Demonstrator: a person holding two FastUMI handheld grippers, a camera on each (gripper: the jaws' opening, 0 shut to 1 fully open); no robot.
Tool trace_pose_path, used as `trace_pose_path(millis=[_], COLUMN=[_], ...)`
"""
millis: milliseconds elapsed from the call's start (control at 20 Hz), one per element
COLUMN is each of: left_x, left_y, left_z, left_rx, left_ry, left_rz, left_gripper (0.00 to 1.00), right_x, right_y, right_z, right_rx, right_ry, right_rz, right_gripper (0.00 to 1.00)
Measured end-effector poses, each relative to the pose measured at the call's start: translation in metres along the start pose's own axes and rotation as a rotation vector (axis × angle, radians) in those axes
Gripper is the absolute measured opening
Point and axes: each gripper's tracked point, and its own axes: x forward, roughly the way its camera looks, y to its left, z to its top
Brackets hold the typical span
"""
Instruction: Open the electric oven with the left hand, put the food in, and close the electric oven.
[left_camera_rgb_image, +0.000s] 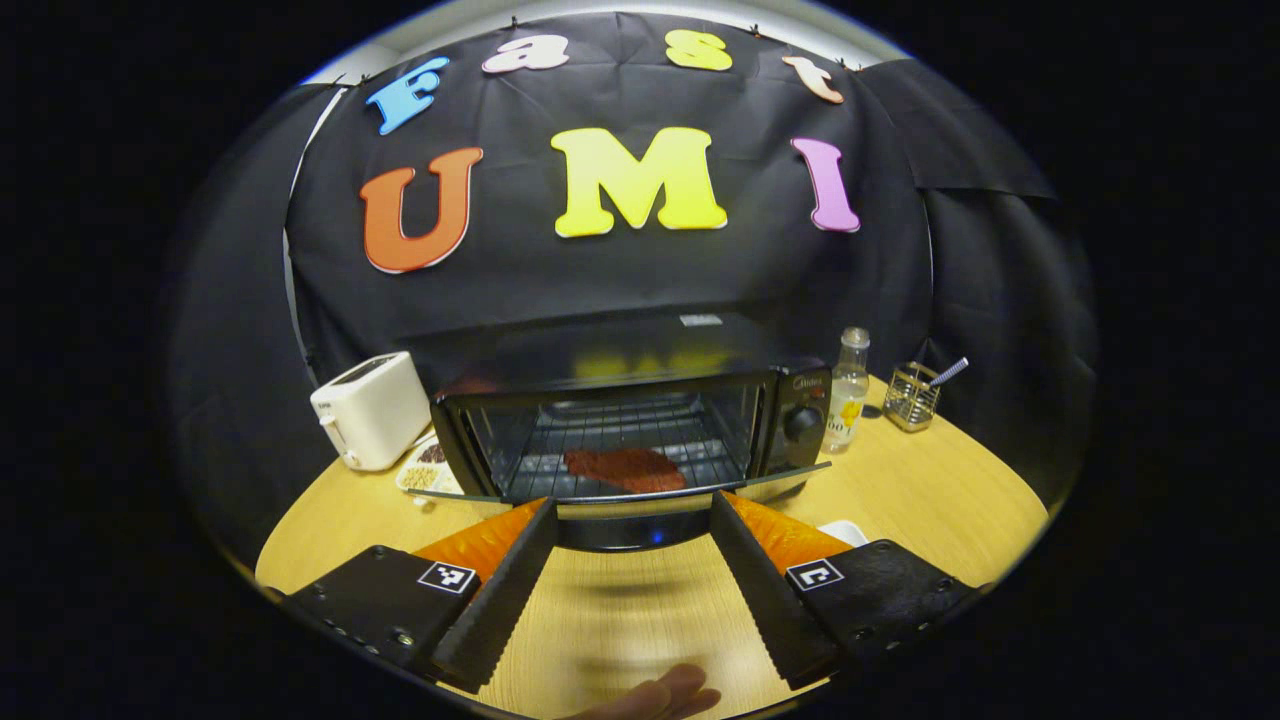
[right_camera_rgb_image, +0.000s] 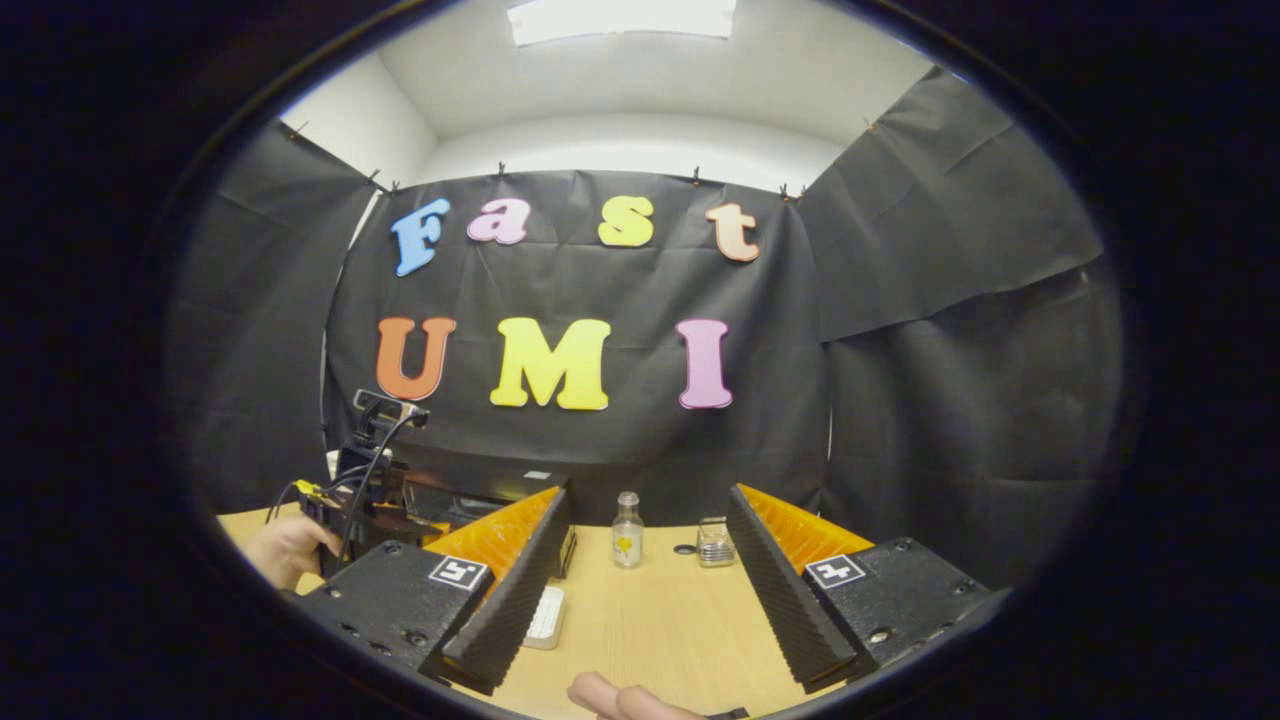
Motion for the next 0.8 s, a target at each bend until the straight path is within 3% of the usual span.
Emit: trace_pose_path(millis=[100,350,500,550,600,750,800], left_x=[0.010,-0.012,-0.057,-0.072,-0.091,-0.153,-0.175], left_y=[0.005,0.012,0.020,0.021,0.022,0.033,0.035], left_z=[0.013,0.024,0.036,0.043,0.052,0.071,0.078], left_rx=[-0.028,-0.096,-0.102,-0.098,-0.094,-0.076,-0.067], left_ry=[-0.046,-0.071,-0.106,-0.131,-0.165,-0.245,-0.280], left_rz=[0.000,-0.029,-0.015,-0.019,-0.017,0.018,0.026], left_gripper=[0.96,0.96,0.96,0.87,0.94,0.94,0.94], right_x=[-0.006,-0.018,-0.024,-0.026,-0.029,-0.032,-0.030], right_y=[0.002,0.003,-0.004,-0.006,-0.004,0.005,0.009], right_z=[0.003,0.005,0.010,0.012,0.011,0.008,0.008], right_rx=[-0.012,-0.004,0.032,0.047,0.058,0.072,0.077], right_ry=[-0.004,0.002,-0.016,-0.022,-0.023,-0.016,-0.017], right_rz=[0.001,0.001,-0.035,-0.043,-0.045,-0.025,-0.015], right_gripper=[0.96,1.00,1.00,0.96,1.00,0.96,1.00])
